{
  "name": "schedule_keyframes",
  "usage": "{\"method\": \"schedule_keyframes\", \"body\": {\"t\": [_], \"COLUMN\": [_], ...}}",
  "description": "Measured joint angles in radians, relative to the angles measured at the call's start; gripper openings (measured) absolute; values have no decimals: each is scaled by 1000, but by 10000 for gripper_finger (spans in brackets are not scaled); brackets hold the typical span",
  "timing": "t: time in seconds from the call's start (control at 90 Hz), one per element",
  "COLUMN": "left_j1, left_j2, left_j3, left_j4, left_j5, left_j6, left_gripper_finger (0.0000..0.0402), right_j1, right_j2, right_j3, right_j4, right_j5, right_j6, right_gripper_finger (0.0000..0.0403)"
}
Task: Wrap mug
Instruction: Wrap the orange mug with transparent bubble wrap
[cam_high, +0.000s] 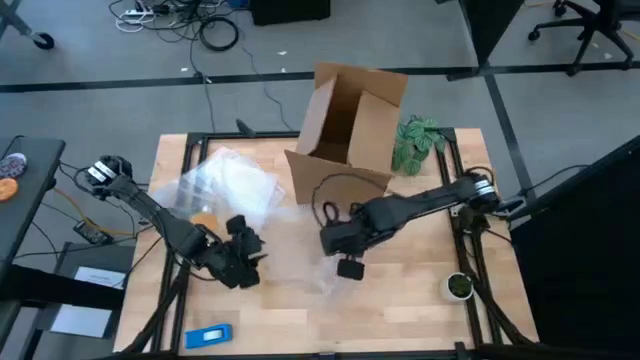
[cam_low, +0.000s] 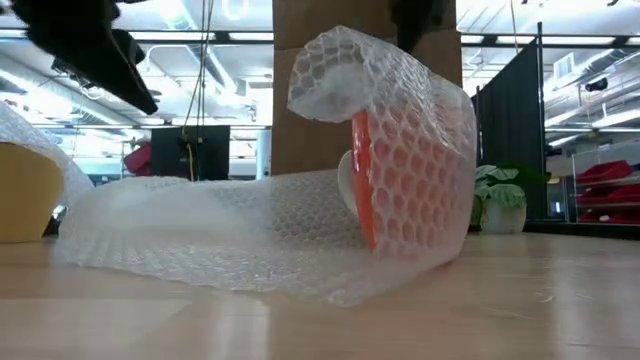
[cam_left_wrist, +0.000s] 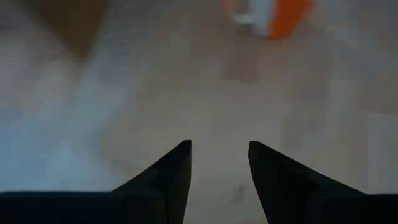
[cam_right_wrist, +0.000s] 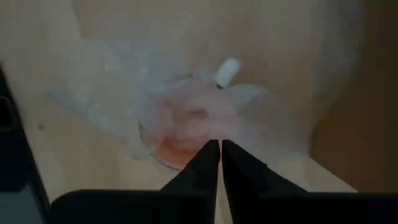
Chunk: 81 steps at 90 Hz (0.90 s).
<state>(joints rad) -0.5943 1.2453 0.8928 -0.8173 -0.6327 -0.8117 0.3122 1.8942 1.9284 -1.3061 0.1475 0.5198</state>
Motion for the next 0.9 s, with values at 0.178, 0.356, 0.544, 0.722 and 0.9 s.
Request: {"method": "schedule_keyframes", "body": {"t": [0.178, 0.356, 0.544, 0.722, 0.9], "left_j1": [92, 172, 249, 283, 287], "left_j2": [0, 23, 127, 225, 283], "left_j3": [30, -5, -10, -11, -11], "left_j4": [-202, -35, -43, -92, -91], "left_j5": [-24, 43, 42, 43, 48], "left_j6": [-229, -290, -407, -481, -483], "left_gripper_finger": [151, 181, 221, 233, 230], "right_j1": [57, 118, 163, 220, 251], "right_j2": [-35, -31, -30, -30, -30], "right_j3": [-1, -1, -1, -1, -1], "right_j4": [-5, -62, -117, -122, -120], "right_j5": [70, 173, 220, 225, 266], "right_j6": [39, 71, 146, 171, 203], "right_gripper_finger": [0, 0, 0, 0, 0]}}
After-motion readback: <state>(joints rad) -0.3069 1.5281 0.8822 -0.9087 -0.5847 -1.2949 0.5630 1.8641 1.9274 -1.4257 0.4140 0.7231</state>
